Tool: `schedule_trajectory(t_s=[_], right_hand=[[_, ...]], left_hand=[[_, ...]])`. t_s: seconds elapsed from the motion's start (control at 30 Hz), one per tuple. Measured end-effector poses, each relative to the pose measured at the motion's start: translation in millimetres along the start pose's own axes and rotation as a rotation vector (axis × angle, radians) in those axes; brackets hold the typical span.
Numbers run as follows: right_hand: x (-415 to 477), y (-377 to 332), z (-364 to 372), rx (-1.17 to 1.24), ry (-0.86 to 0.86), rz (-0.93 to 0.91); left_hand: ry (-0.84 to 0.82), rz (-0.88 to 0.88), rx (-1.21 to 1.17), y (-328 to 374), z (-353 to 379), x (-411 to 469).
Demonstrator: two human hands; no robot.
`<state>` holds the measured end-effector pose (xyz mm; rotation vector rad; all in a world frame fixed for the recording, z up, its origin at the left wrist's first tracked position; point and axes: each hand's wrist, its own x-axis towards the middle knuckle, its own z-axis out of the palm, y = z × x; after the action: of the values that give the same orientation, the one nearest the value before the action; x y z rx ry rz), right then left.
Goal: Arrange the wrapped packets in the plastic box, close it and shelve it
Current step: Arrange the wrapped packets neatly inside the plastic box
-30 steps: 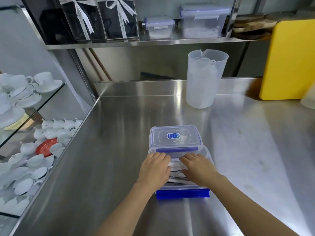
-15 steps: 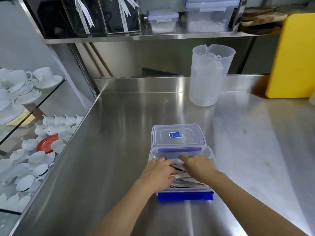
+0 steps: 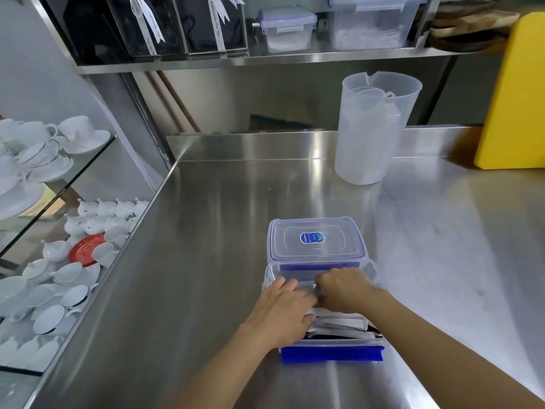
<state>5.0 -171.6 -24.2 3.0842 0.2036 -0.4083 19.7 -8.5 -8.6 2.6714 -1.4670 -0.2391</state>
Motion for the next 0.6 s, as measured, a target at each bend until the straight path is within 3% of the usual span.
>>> schedule_trajectory(t_s=[0.33, 0.6], right_hand=[[2, 2, -3, 0.107, -0.063, -0.085], [9, 12, -1, 0.255, -0.005, 0.013]], left_hand=[[-0.061, 0.008, -0.008, -2, 3, 1], [-0.080, -0.021, -0.006, -1, 1, 1]])
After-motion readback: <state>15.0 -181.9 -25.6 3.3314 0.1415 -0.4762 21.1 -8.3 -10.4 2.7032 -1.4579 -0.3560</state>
